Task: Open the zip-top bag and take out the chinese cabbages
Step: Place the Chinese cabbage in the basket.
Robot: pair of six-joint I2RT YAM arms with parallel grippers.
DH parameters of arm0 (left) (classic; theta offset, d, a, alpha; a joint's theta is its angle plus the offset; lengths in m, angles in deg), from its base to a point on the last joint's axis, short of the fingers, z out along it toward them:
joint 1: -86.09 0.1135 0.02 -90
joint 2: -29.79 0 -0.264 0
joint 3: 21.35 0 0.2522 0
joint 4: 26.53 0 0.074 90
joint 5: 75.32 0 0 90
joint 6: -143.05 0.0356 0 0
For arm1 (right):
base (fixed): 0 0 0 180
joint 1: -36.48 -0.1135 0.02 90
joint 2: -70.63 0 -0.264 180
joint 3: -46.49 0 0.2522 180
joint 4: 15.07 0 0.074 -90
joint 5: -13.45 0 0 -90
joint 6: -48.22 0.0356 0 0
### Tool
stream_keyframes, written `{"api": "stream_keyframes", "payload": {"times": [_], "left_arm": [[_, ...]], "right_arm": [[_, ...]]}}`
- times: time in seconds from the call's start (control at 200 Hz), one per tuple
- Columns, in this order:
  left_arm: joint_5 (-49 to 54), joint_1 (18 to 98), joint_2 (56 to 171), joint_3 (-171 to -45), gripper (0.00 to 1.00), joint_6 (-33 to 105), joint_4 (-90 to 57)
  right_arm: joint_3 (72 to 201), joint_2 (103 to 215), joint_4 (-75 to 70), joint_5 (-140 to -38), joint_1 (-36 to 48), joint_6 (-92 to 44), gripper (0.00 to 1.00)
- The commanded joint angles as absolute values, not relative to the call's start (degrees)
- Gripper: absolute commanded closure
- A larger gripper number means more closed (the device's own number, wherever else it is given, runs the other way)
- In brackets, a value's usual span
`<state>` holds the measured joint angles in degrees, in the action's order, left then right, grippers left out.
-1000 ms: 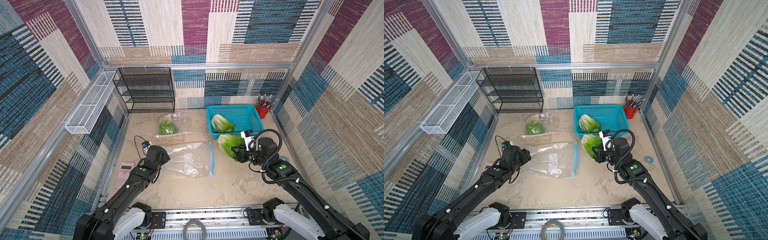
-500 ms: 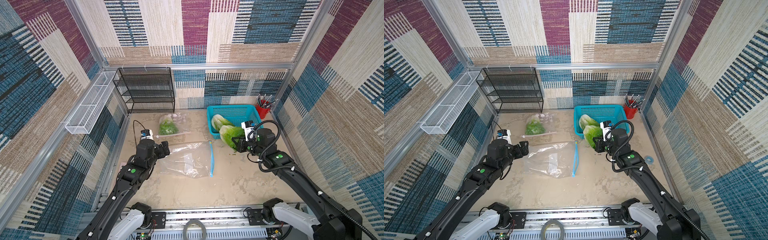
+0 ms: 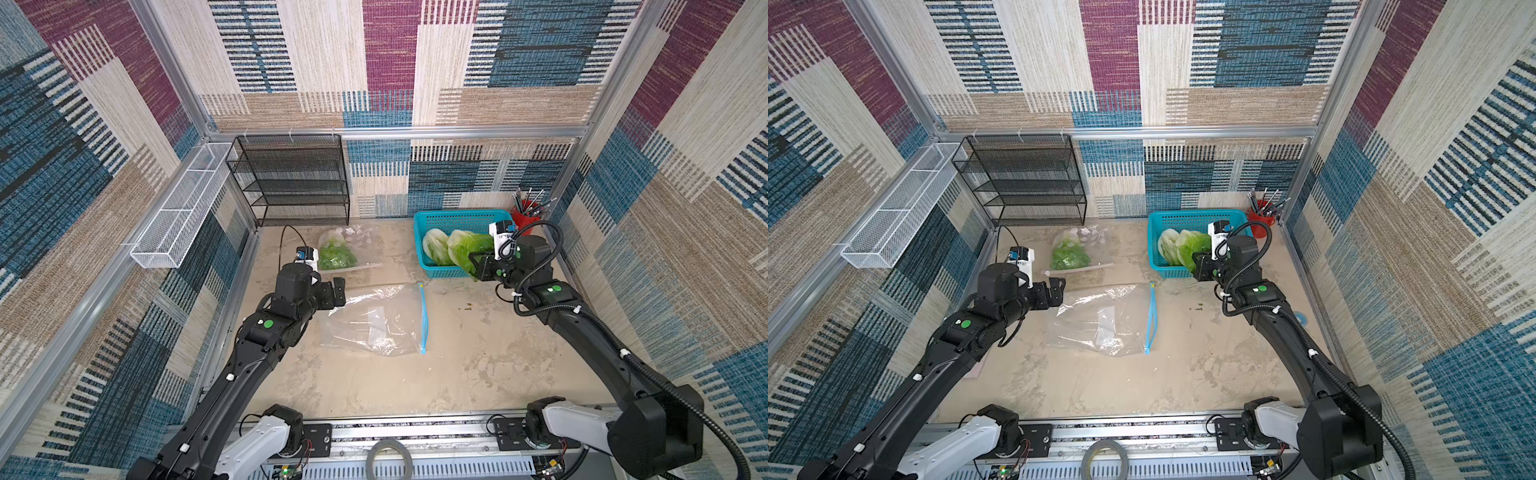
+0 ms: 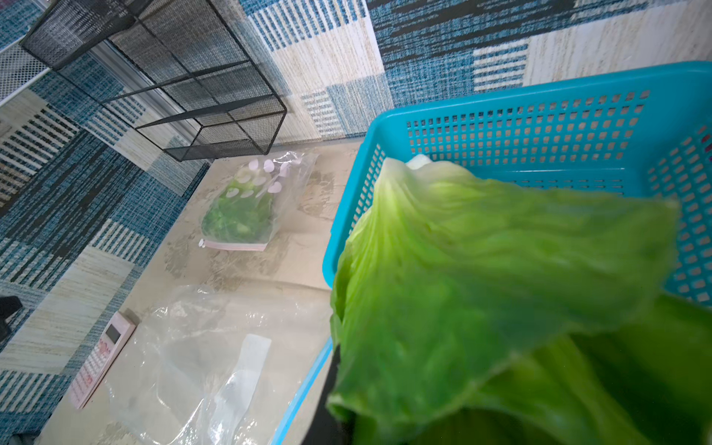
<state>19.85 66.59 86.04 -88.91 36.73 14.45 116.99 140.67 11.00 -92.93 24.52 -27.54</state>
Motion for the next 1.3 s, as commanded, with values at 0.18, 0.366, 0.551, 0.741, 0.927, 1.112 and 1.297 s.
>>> {"api": "stream_keyframes", "payload": {"times": [0.18, 0.366, 0.551, 0.741, 0.927, 1.112, 1.297], "left_arm": [[16.28, 66.60, 85.35, -89.52, 0.02, 39.47, 17.52], [15.34, 66.65, 84.28, -89.51, 0.01, 40.36, 18.64], [15.56, 66.59, 83.95, -89.95, 0.01, 41.62, 19.93], [14.85, 66.66, 83.09, -89.37, 0.01, 41.94, 19.85], [14.45, 66.60, 82.04, -88.38, 0.01, 41.98, 18.91], [14.16, 66.62, 82.51, -88.24, 0.01, 42.06, 18.87], [14.17, 66.61, 82.96, -88.26, 0.01, 42.15, 18.87]], "right_arm": [[123.72, 145.57, 7.55, -92.44, 27.74, -30.04, 1.00], [129.26, 150.08, 7.04, -91.51, 28.49, -30.98, 1.00], [135.11, 156.09, 7.21, -90.44, 28.84, -31.00, 1.00], [140.18, 163.31, 7.74, -88.79, 28.86, -31.59, 1.00], [144.28, 169.80, 8.72, -88.84, 29.42, -32.55, 1.00], [146.27, 173.84, 9.43, -89.64, 30.86, -32.21, 1.00], [144.49, 174.77, 8.63, -89.20, 31.21, -31.94, 1.00]]}}
